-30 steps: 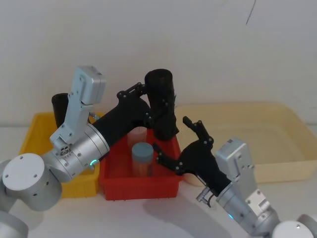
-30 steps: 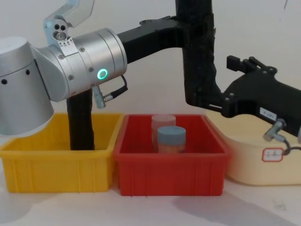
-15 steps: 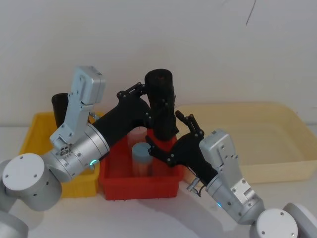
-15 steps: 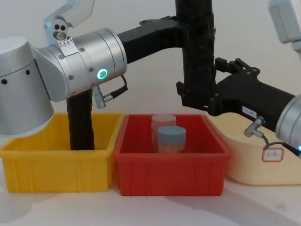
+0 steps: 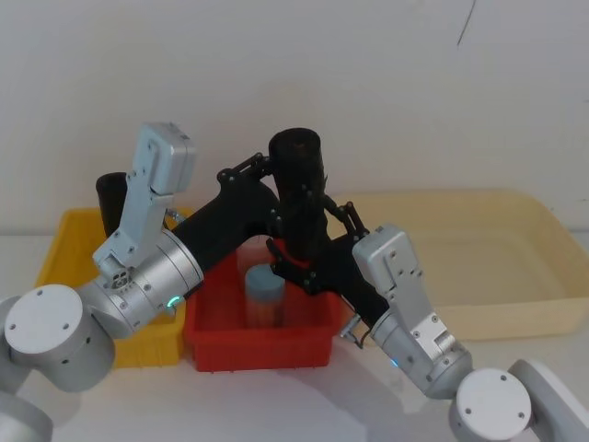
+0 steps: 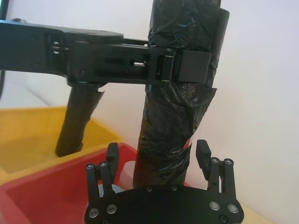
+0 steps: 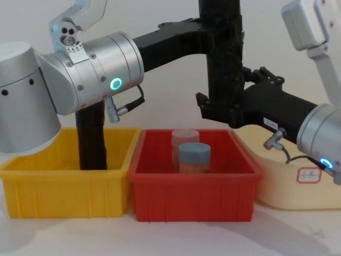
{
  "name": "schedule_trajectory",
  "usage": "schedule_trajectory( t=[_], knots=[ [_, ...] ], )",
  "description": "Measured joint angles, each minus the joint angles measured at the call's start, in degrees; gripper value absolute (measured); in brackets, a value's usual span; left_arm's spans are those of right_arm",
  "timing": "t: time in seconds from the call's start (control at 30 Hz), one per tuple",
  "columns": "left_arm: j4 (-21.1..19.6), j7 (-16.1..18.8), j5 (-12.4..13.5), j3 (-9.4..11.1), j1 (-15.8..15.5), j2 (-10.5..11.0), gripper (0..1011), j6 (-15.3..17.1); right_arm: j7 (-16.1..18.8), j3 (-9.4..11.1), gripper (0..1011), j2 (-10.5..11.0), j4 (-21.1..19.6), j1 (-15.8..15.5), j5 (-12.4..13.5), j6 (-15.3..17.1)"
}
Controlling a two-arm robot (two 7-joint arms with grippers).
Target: Pick up the garbage bag with the one hand and transfer it to the other hand.
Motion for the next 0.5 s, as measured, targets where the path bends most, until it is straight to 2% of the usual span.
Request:
schedule_trajectory(
  t=[0.2,0.5],
  knots=[
    [0.00,0.00,0.00,0.00,0.00,0.00,519,0.00,-0.62,0.14,972,-0.83,1.31,0.95,-0.97,0.41],
    [0.00,0.00,0.00,0.01,0.00,0.00,519,0.00,-1.09,0.48,742,-1.76,2.41,1.79,-1.78,0.61]
  ],
)
